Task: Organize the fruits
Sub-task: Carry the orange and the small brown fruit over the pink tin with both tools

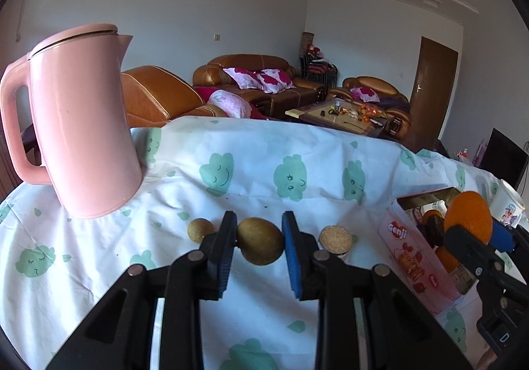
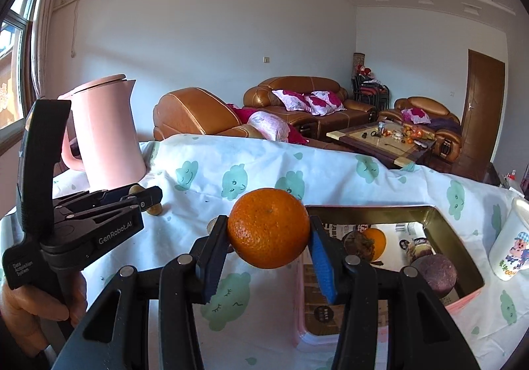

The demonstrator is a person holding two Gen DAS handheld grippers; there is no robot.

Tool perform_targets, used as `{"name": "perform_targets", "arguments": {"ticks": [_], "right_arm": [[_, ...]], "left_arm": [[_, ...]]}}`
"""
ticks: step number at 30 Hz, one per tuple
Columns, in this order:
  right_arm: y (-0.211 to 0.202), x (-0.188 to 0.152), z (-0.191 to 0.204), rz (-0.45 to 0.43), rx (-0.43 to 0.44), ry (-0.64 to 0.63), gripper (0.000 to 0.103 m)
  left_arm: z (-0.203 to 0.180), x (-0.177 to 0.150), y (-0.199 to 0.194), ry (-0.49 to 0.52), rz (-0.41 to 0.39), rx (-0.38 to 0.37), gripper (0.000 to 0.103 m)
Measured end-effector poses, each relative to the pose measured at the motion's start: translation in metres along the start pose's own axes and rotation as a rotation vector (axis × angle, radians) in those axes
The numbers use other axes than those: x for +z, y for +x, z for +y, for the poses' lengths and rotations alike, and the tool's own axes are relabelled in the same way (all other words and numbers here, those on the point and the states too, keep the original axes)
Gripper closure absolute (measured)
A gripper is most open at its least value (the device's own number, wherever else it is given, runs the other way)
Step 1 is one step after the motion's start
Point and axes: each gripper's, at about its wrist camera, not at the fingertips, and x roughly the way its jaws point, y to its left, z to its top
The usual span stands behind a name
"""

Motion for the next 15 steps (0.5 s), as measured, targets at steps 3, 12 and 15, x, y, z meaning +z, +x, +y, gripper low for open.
{"name": "perform_targets", "arguments": {"ticks": [3, 12, 15], "right_arm": [[-0.003, 0.002, -0.01, -0.013, -0.019, 0.009, 0.054], [-0.003, 0.005, -0.055, -0.015, -0.1, 0.041, 0.054], [-0.001, 0.004, -0.072, -0.004, -0.125, 0.052, 0.054]], "left_arm": [[-0.018, 0.0, -0.003, 0.004, -0.015, -0.018, 0.074], [-0.083, -0.001, -0.004, 0.081, -0.031, -0.085, 0.074], [-0.102, 0.001, -0.001, 0.101, -0.028, -0.104, 0.074]]}}
